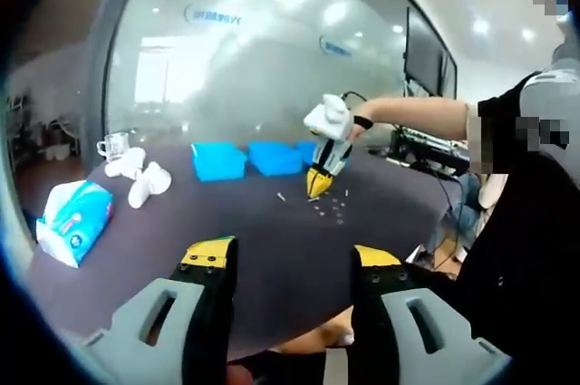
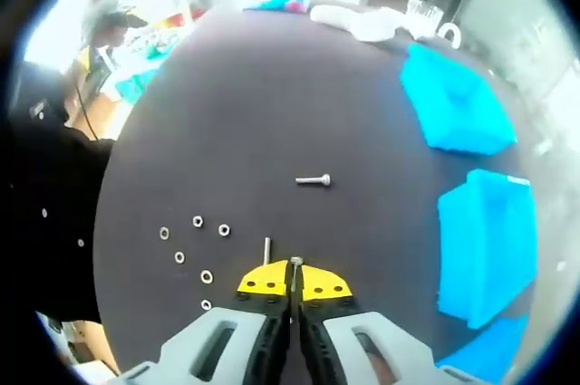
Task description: Sort the screws, nuts, and washers into the corresponding bins
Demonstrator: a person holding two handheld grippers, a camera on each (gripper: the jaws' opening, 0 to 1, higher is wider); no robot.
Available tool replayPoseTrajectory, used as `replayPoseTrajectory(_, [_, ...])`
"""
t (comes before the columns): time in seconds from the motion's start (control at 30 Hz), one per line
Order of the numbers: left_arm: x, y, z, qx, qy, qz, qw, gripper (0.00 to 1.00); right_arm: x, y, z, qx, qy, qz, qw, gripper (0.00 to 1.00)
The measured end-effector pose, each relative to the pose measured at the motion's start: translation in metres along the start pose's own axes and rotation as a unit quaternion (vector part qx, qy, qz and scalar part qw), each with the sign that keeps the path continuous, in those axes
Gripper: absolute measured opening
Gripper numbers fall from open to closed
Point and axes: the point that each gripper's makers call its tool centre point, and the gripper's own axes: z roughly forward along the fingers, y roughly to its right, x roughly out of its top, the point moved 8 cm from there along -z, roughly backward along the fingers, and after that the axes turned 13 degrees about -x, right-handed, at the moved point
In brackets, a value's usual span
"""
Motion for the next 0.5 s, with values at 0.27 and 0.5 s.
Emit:
replayPoseTrajectory(0.27, [0.002, -0.001, -0.001, 0.002, 0.005, 0.002, 1.0000, 0.48, -0.006, -0.002, -0.018, -0.003, 0.043, 0.054, 0.9976, 0.00])
replayPoseTrajectory(0.5, [0.006, -0.004, -0.001, 0.003, 0.016, 0.003, 0.9999, 0.48, -0.010, 0.000, -0.055, -0.039, 0.155, 0.143, 0.9767, 0.00])
